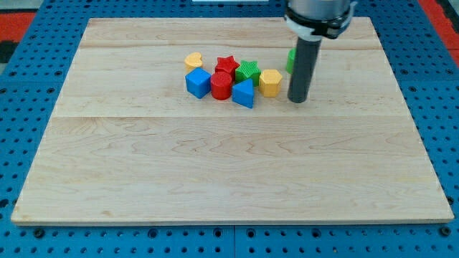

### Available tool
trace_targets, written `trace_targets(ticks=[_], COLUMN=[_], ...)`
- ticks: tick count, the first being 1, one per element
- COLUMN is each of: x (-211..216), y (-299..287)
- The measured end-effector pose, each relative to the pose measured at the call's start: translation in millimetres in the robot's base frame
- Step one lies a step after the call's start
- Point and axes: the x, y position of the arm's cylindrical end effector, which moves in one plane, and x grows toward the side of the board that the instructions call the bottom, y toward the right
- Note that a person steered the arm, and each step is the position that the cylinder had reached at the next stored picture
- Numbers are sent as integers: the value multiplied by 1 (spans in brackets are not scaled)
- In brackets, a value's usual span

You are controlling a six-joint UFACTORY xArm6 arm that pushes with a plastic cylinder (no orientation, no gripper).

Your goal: Move green circle into the group of blocks

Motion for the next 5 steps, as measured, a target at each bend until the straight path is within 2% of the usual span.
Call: trace_targets(ticks=[4, 5], x=[-104, -114], y=[14, 37])
